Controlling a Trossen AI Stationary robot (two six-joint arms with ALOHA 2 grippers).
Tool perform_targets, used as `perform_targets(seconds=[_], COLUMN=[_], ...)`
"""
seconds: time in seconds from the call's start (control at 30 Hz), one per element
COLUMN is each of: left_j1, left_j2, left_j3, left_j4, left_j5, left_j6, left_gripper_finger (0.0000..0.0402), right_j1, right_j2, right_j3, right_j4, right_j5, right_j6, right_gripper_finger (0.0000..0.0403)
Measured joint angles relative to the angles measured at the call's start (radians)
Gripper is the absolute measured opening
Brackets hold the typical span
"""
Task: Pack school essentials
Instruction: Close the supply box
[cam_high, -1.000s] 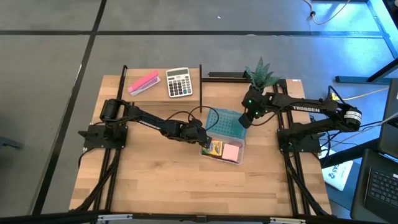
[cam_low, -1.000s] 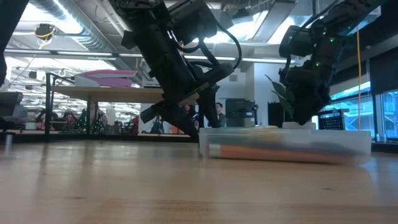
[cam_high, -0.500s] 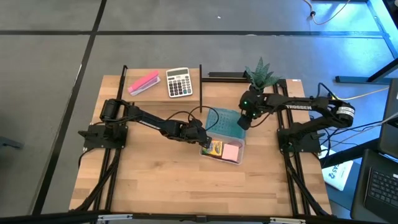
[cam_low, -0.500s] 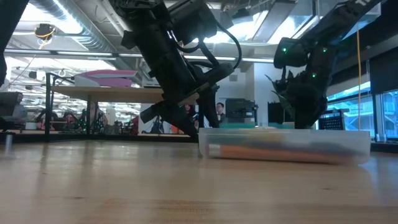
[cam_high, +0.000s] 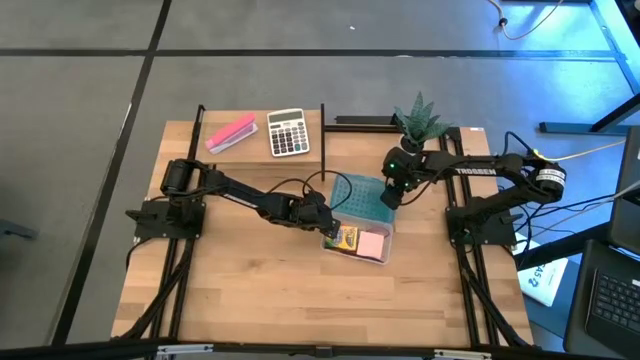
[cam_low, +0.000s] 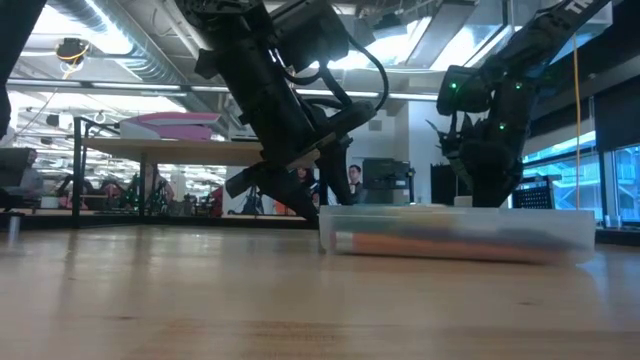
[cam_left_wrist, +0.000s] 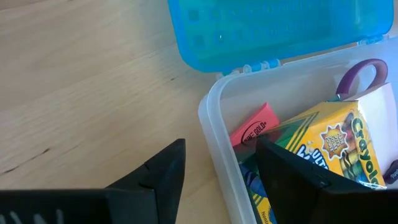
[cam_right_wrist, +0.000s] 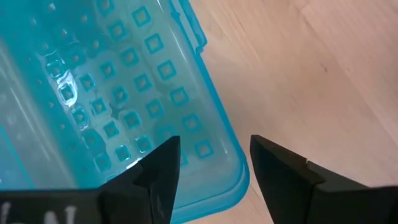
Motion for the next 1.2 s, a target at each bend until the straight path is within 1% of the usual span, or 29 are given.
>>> perform_targets(seconds=[0.43,0.5,0.6,0.83,0.97,1.1,1.2], left_j1=[0.0,0.0,0.0,0.0,0.0,0.0,0.0], left_j2=[0.0,0.0,0.0,0.0,0.0,0.0,0.0], left_j3=[0.0,0.0,0.0,0.0,0.0,0.0,0.0], left_j4=[0.0,0.0,0.0,0.0,-0.001,-0.005,-0.004], left_j5=[0.0,0.0,0.0,0.001,0.001,-0.002,-0.001], left_j6=[0.0,0.001,0.001,0.001,0.001,0.001,0.001], left_gripper_finger=[0.0188,0.0188,0.0188,0.0188,0.0188,0.0188,0.0188], right_j1=[0.0,0.0,0.0,0.0,0.0,0.0,0.0], right_j2=[0.0,0.0,0.0,0.0,0.0,0.0,0.0], right_j3=[0.0,0.0,0.0,0.0,0.0,0.0,0.0], right_j4=[0.004,0.009,0.01,0.009,0.008,0.002,0.002], right_j5=[0.0,0.0,0.0,0.008,0.006,-0.004,-0.004], right_j6=[-0.004,-0.004,-0.004,-0.005,-0.009,-0.035,-0.059], right_gripper_finger=[0.0196,0.019,0.0166,0.0079,0.0039,0.0016,0.0014])
